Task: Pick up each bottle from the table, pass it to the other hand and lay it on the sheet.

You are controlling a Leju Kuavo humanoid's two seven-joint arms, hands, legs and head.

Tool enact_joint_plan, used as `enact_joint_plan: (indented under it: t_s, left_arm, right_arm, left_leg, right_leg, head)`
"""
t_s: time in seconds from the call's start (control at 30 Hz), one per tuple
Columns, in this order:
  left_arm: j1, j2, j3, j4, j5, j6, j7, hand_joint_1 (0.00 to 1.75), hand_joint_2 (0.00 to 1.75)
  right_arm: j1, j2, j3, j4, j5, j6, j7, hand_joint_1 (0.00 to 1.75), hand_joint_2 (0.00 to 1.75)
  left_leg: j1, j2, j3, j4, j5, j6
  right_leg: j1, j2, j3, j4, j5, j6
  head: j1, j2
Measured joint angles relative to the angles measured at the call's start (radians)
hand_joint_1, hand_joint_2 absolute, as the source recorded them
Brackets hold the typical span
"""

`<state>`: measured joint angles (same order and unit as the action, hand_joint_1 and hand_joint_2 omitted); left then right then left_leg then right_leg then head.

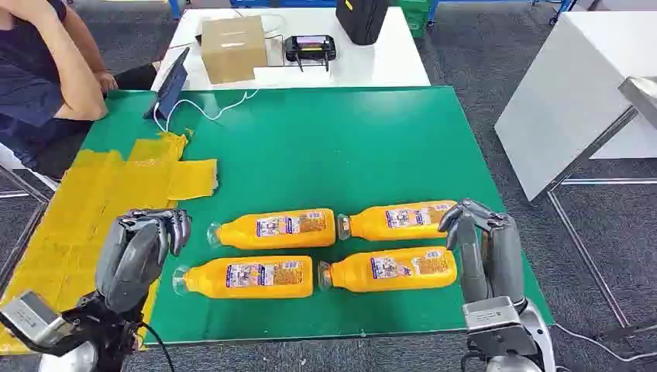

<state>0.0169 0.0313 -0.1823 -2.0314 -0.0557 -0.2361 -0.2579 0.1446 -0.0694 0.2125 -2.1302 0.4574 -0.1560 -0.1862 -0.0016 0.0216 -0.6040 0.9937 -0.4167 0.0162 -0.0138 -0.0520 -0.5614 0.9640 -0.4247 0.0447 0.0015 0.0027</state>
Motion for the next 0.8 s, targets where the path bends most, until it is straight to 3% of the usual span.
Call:
enact_joint_plan:
  t_s: [0.03,0.1,0.17,0.2,0.23,0.3,0.53,0.57,0.8]
  left_arm:
    - [0.005,0.000,0.000,0.000,0.003,0.018,0.001,0.03,0.00]
    - [0.152,-0.008,-0.008,-0.041,0.035,0.183,-0.067,0.00,0.00]
    - [0.305,0.007,-0.041,-0.066,0.096,0.331,-0.200,0.00,0.00]
    - [0.349,0.026,-0.070,-0.066,0.142,0.401,-0.232,0.00,0.00]
    - [0.366,0.045,-0.097,-0.068,0.166,0.440,-0.239,0.00,0.00]
    - [0.380,0.071,-0.139,-0.083,0.196,0.490,-0.212,0.00,0.00]
    - [0.395,0.111,-0.199,-0.100,0.193,0.504,-0.160,0.00,0.00]
    - [0.397,0.115,-0.204,-0.100,0.190,0.508,-0.154,0.00,0.00]
    - [0.412,0.137,-0.217,-0.100,0.151,0.515,-0.135,0.00,0.00]
  right_arm:
    - [0.006,0.000,0.000,0.000,-0.022,0.000,-0.005,0.00,0.00]
    - [0.158,-0.020,0.019,-0.059,-0.193,-0.046,-0.121,0.00,0.00]
    - [0.312,-0.071,0.075,-0.108,-0.292,-0.211,-0.262,0.00,0.00]
    - [0.343,-0.120,0.126,-0.114,-0.319,-0.327,-0.280,0.00,0.00]
    - [0.344,-0.168,0.187,-0.119,-0.330,-0.426,-0.260,0.00,0.00]
    - [0.339,-0.234,0.287,-0.134,-0.336,-0.512,-0.211,0.00,0.00]
    - [0.324,-0.325,0.434,-0.143,-0.288,-0.536,-0.106,0.00,0.00]
    - [0.320,-0.339,0.452,-0.143,-0.263,-0.536,-0.080,0.00,1.75]
    - [0.262,-0.406,0.497,-0.135,-0.110,-0.493,0.132,0.00,1.75]
  left_leg:
    - [0.000,0.000,0.000,0.000,0.000,0.000]
    - [-0.001,0.000,0.004,0.000,-0.006,-0.001]
    - [-0.002,-0.001,0.005,0.000,-0.011,0.000]
    - [-0.002,0.001,0.003,0.000,-0.011,-0.001]
    - [-0.002,0.002,0.003,0.000,-0.012,0.000]
    - [-0.002,0.001,0.006,0.000,-0.014,0.000]
    - [-0.002,-0.001,0.013,-0.001,-0.016,0.001]
    - [-0.002,-0.001,0.014,-0.001,-0.015,0.001]
    - [-0.003,-0.001,0.014,0.000,-0.014,0.002]
  right_leg:
    - [0.000,0.000,0.000,0.000,0.000,0.000]
    - [-0.001,0.000,0.004,0.000,-0.005,0.001]
    - [-0.002,0.000,0.006,0.000,-0.009,0.001]
    - [-0.001,0.001,0.003,0.000,-0.009,0.001]
    - [-0.002,0.001,0.002,0.000,-0.009,0.001]
    - [-0.002,0.001,0.001,-0.001,-0.013,0.002]
    - [-0.003,0.000,0.003,-0.001,-0.013,0.001]
    - [-0.003,0.000,0.003,-0.001,-0.013,0.001]
    - [-0.003,0.000,0.014,-0.001,-0.012,0.002]
  head:
    - [0.000,0.000]
    - [0.000,0.000]
    - [-0.001,0.000]
    - [0.001,0.000]
    - [0.000,0.000]
    - [0.001,0.000]
    - [0.000,0.000]
    - [0.000,0.000]
    - [0.000,0.000]
